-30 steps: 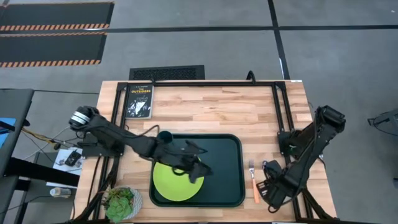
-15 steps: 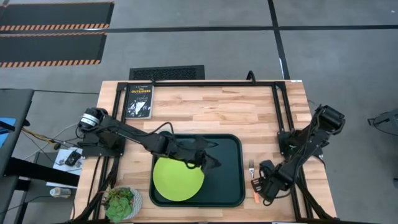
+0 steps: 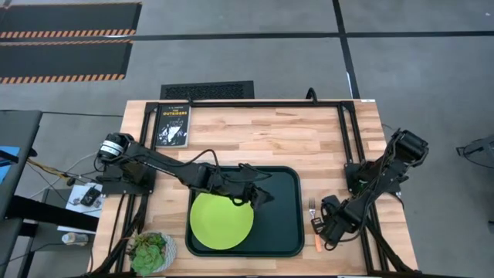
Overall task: Pick and place plate/cup/fork/spoon on tray
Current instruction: Put the orange spoon on the black serving tray
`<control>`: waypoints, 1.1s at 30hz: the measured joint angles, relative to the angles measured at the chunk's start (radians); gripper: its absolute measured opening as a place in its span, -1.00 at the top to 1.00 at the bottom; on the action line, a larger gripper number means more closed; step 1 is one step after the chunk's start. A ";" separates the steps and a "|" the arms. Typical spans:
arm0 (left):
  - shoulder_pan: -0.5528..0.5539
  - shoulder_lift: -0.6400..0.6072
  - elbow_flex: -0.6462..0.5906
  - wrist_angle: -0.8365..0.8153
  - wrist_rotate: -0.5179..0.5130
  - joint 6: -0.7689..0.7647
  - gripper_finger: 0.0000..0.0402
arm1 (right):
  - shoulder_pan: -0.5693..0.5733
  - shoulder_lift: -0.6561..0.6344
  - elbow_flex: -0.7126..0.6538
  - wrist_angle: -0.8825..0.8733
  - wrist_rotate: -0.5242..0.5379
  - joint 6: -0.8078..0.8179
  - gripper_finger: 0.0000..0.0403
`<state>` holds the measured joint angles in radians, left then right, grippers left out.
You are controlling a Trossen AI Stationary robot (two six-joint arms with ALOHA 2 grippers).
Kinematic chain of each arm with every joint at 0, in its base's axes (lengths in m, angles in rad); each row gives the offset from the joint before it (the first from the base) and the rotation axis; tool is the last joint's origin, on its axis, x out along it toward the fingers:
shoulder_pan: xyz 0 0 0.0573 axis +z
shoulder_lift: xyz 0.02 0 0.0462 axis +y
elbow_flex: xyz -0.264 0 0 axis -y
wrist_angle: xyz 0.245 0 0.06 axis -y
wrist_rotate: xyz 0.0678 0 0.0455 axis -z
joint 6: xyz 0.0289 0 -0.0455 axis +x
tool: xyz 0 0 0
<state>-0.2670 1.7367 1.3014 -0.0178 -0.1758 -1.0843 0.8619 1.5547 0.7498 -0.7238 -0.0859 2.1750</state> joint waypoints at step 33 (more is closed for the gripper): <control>0.053 0.000 -0.001 -0.039 0.052 -0.010 0.29 | -0.022 0.002 0.294 -0.274 0.120 -0.166 0.98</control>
<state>-0.2138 1.7367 1.3006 -0.0565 -0.1238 -1.0944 0.8402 1.5566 1.0435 -0.9981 0.0336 2.0093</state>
